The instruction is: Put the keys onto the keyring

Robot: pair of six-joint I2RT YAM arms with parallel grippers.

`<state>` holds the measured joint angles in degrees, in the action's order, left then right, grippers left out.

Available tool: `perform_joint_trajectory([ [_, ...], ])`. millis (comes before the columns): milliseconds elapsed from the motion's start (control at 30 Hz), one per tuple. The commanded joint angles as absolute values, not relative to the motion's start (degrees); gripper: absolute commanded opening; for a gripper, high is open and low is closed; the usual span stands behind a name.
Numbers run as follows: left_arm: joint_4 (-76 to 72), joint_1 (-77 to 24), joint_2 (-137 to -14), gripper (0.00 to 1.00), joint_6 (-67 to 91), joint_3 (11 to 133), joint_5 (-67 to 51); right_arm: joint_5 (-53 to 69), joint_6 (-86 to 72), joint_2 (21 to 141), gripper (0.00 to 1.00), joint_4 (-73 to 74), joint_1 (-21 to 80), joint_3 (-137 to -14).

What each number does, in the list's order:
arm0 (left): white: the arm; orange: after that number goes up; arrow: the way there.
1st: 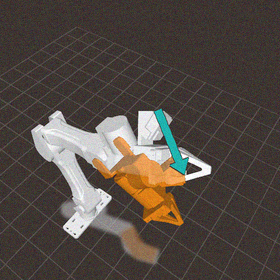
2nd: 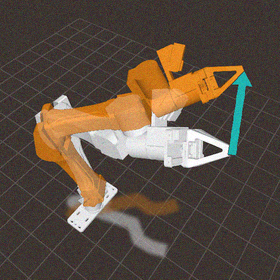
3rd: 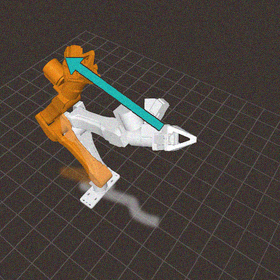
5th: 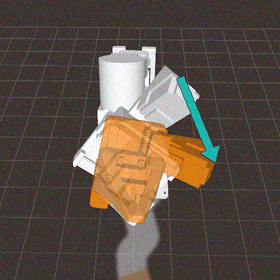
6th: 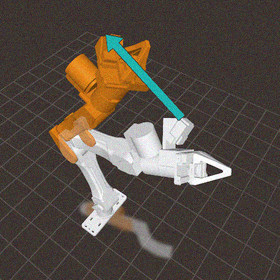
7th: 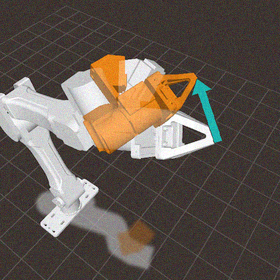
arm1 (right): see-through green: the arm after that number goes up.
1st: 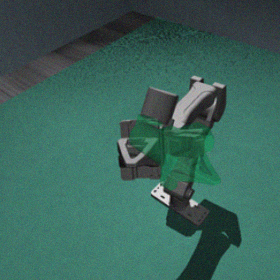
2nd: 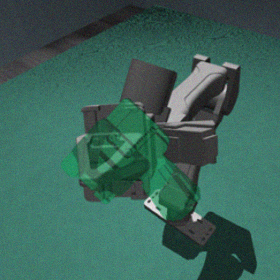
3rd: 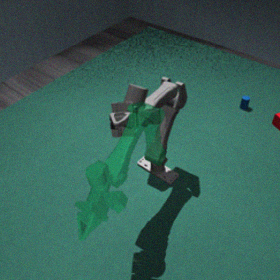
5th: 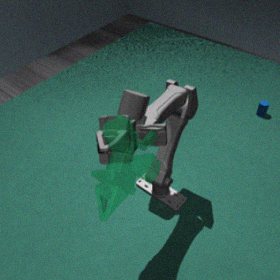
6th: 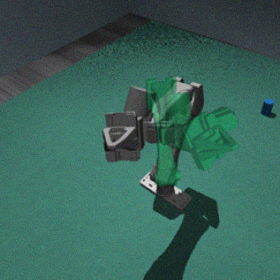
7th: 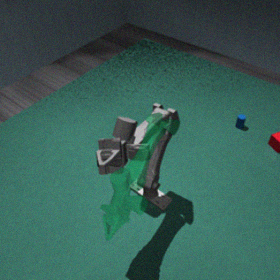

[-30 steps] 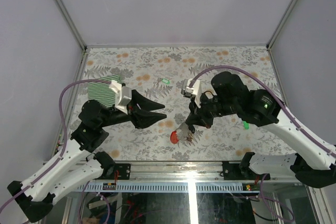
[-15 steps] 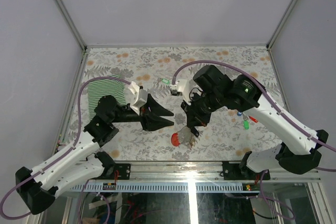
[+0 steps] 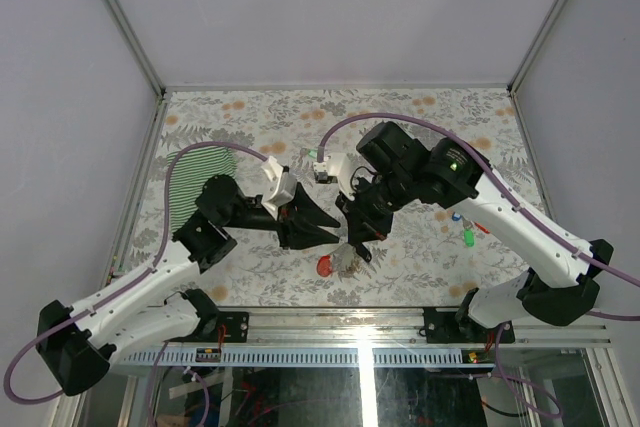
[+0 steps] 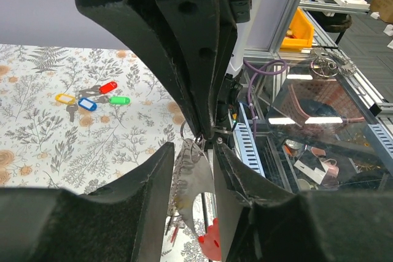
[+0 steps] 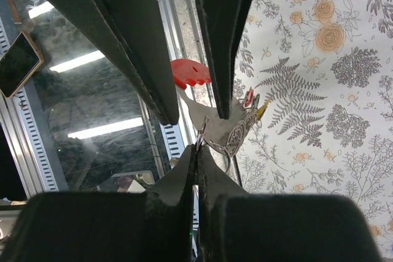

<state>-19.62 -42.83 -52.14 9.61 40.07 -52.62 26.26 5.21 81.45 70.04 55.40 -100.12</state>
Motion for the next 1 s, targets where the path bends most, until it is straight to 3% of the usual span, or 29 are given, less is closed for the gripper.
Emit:
perform_joint_trajectory([
  [0,-21.6,-43.7,-53.2,0.33,7.7,43.0,-53.7,28.7,5.6,81.4,0.00,68.4,55.5,-102.7],
  [967,-11.7,-46.9,-54.5,0.25,1.9,46.9,-51.4,27.5,6.1,79.3,0.00,68.1,55.5,-101.8],
])
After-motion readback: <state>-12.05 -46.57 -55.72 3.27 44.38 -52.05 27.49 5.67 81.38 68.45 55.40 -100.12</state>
